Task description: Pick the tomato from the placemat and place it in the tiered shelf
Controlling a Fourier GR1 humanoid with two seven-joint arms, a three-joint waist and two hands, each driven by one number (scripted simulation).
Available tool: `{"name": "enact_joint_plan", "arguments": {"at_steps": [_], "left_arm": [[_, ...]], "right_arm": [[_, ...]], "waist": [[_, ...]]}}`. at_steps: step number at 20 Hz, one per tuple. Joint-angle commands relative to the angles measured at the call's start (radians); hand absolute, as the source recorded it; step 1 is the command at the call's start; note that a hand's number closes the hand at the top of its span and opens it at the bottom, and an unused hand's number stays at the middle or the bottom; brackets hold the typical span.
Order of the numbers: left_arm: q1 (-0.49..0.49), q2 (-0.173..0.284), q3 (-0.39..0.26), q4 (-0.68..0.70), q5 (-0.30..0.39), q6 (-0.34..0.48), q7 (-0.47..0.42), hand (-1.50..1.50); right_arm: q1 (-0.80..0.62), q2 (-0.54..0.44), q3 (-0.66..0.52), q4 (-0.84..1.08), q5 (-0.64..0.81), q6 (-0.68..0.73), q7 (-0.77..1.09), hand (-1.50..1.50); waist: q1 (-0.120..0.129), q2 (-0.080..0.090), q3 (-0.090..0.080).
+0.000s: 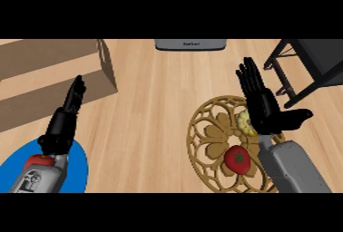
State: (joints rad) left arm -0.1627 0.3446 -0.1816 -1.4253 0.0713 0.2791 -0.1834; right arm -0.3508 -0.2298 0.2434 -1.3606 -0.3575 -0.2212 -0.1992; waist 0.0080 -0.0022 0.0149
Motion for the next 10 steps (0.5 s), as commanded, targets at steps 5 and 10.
{"name": "enact_joint_plan", "arguments": {"at_steps": [5, 10], "left_arm": [[0.029, -0.006, -0.017, 0.024, 0.000, -0.012, 0.072, 0.00], [0.053, -0.017, -0.004, 0.019, 0.027, -0.013, 0.074, 0.00]], "right_arm": [[0.198, -0.040, -0.155, -0.089, 0.089, -0.414, 0.146, -1.50], [0.389, -0.112, -0.251, 0.080, 0.170, -0.562, 0.125, 1.50]], "waist": [[-0.103, -0.015, -0.020], [-0.179, 0.034, -0.038]]}}
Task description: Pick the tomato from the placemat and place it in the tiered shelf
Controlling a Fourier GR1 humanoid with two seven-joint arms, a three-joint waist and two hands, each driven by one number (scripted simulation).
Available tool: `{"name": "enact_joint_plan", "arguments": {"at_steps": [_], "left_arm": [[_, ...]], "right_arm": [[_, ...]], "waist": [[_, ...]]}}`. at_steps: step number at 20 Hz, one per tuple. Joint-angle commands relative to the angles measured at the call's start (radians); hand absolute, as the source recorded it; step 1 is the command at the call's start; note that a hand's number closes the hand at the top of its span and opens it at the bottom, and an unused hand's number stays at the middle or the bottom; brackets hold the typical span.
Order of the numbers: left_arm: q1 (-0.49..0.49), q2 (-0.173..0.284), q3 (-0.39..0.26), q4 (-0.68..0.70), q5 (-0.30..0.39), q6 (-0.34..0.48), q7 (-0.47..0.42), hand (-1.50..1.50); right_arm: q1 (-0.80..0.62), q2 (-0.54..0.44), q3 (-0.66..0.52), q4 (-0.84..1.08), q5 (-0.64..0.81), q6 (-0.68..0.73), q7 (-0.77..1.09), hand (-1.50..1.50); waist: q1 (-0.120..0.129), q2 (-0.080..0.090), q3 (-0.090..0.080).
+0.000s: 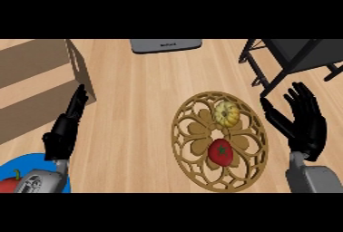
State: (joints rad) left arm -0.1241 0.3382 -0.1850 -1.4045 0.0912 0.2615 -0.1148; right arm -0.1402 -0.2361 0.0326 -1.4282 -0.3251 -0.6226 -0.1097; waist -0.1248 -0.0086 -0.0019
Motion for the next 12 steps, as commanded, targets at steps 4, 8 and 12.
{"name": "enact_joint_plan", "arguments": {"at_steps": [4, 8, 12], "left_arm": [[0.025, -0.024, -0.026, -0.014, 0.021, -0.021, 0.039, 0.00], [-0.005, -0.015, -0.030, -0.036, 0.034, -0.050, 0.086, 0.00], [-0.027, -0.031, -0.057, -0.052, 0.011, -0.049, 0.125, 0.00]], "right_arm": [[0.273, 0.063, -0.140, 0.059, 0.182, -0.501, -0.085, -1.50], [0.405, 0.228, -0.107, -0.237, 0.220, -0.603, -0.221, -1.50], [0.680, 0.233, 0.138, -0.473, 0.219, -0.518, -0.236, -1.50]], "waist": [[0.015, -0.002, -0.002], [0.055, -0.006, 0.000], [0.086, 0.000, 0.000]]}}
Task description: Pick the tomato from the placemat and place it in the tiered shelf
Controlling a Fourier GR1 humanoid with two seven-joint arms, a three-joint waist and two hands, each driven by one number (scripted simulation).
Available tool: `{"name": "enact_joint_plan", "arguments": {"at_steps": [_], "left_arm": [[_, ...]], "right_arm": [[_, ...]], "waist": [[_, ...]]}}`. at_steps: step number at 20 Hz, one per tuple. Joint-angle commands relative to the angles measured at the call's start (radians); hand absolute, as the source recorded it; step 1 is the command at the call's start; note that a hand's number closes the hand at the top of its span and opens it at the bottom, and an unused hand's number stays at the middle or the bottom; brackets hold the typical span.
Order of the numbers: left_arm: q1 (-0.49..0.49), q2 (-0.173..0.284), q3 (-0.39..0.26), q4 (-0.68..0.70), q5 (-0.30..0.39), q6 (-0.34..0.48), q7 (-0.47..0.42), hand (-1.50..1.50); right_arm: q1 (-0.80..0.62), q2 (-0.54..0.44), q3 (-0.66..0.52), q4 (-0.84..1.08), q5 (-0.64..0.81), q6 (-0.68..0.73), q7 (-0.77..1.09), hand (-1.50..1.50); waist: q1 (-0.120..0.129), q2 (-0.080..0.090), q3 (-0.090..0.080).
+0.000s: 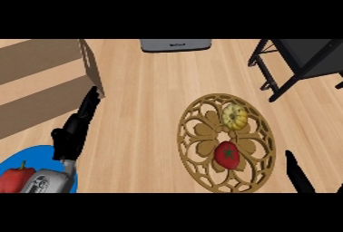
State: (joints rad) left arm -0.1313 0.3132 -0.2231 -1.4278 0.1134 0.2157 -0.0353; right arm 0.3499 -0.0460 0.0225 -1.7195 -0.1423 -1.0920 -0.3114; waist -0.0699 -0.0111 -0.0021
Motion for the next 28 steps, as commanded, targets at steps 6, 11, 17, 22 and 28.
{"name": "enact_joint_plan", "arguments": {"at_steps": [6, 11, 17, 22, 28], "left_arm": [[-0.083, -0.041, -0.031, 0.030, -0.029, -0.020, 0.018, 0.00], [-0.079, -0.009, -0.019, 0.002, -0.016, -0.055, 0.026, 0.00], [-0.119, -0.059, -0.065, 0.002, -0.053, -0.029, 0.033, 0.00], [-0.121, -0.037, -0.061, -0.012, -0.053, -0.048, 0.035, 0.00], [-0.164, -0.075, -0.067, 0.006, -0.055, -0.033, 0.070, 0.00]], "right_arm": [[0.334, -0.130, 0.350, -0.261, 0.293, -0.099, 0.253, -1.50], [0.443, -0.225, 0.355, -0.378, 0.412, -0.057, 0.486, -1.50], [0.572, -0.359, 0.399, -0.415, 0.516, 0.101, 0.676, -1.50], [0.699, -0.449, 0.391, -0.500, 0.635, 0.183, 0.858, -1.50], [0.709, -0.455, 0.372, -0.669, 0.811, 0.307, 1.112, -1.50]], "waist": [[0.072, 0.022, -0.004], [0.104, 0.032, -0.008], [0.135, 0.054, -0.011], [0.155, 0.058, -0.013], [0.148, 0.054, -0.010]]}}
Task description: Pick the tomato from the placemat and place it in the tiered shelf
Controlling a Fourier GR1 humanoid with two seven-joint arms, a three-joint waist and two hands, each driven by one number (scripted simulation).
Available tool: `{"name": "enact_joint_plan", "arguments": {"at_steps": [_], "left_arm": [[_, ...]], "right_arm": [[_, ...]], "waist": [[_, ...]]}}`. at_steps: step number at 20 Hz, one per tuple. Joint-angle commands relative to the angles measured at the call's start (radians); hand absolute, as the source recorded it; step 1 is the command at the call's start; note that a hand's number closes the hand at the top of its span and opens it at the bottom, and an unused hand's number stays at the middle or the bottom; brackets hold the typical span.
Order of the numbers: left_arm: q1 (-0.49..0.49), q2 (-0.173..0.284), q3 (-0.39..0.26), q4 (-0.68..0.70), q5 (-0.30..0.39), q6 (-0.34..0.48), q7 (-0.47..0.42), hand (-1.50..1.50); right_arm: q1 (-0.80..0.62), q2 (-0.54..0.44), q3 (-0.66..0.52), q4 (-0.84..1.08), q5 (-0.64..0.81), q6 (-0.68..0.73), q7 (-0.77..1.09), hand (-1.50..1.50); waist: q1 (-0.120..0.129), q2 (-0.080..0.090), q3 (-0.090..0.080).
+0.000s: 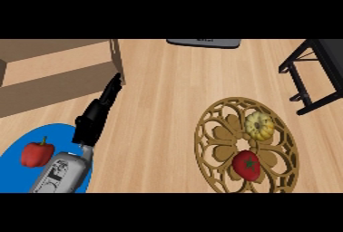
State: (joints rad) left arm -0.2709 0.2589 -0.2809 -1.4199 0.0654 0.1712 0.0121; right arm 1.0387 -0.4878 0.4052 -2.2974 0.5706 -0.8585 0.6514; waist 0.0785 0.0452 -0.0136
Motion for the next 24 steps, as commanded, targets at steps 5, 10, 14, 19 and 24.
{"name": "enact_joint_plan", "arguments": {"at_steps": [5, 10, 14, 19, 24], "left_arm": [[0.010, 0.003, 0.000, -0.007, 0.002, -0.014, 0.006, 0.00], [-0.032, -0.013, -0.001, 0.005, -0.017, 0.008, 0.034, 0.00], [-0.014, -0.028, -0.018, -0.007, -0.019, 0.005, 0.023, 0.00], [-0.025, -0.010, 0.013, 0.025, -0.009, -0.009, 0.020, 0.00], [0.023, -0.016, -0.003, -0.008, -0.018, -0.003, 0.017, 0.00]], "right_arm": [[-0.049, 0.008, -0.036, -0.145, 0.197, 0.161, 0.308, -1.50], [-0.162, 0.007, -0.071, -0.145, 0.229, 0.244, 0.436, -1.50], [-0.287, 0.040, -0.071, -0.112, 0.263, 0.293, 0.531, -1.50], [-0.442, 0.077, -0.059, -0.089, 0.313, 0.415, 0.661, -1.50], [-0.578, 0.175, 0.006, -0.036, 0.442, 0.528, 0.760, -1.50]], "waist": [[0.011, -0.009, 0.002], [0.006, -0.010, 0.001], [0.014, -0.015, 0.002], [-0.006, -0.020, 0.004], [-0.014, -0.032, 0.005]]}}
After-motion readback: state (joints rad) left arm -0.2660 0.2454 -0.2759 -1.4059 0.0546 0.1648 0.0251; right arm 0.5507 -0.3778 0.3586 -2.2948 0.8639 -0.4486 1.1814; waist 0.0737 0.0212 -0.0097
